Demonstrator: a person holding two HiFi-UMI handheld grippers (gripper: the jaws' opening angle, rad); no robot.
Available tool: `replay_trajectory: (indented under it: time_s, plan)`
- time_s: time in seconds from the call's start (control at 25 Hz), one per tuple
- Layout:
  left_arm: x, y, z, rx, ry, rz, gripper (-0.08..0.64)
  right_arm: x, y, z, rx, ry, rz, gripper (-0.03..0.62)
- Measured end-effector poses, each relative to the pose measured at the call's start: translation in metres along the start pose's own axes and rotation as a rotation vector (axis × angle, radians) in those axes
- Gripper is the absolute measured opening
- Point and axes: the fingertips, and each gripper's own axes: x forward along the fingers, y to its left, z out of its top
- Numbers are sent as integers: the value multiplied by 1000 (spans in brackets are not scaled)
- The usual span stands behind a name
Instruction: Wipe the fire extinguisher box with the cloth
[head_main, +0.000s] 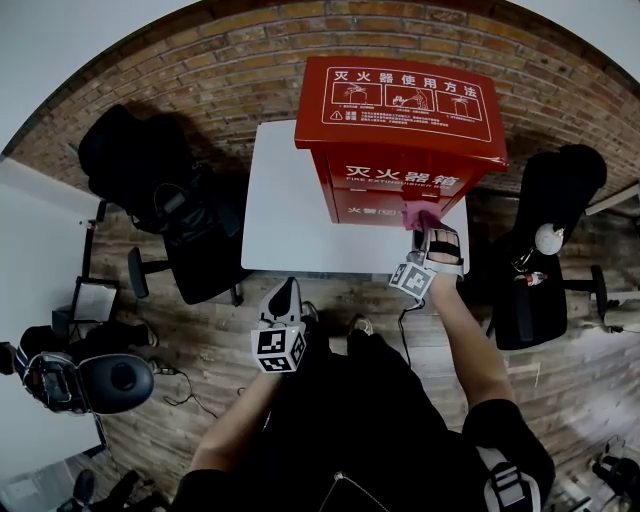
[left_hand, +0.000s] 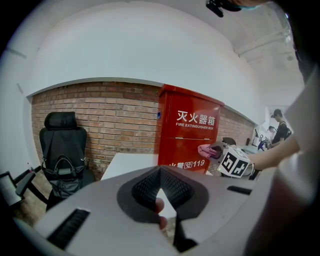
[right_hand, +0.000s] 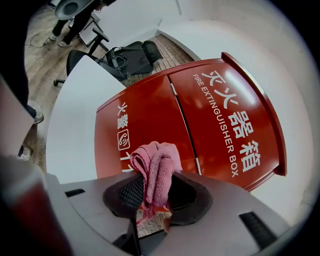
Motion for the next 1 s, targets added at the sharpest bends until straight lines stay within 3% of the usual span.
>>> replay_trajectory:
  time_s: [1.0]
  plan:
    - [9,-6,-3,-8,19,-12,18,24,73,-10,31,25,164,123]
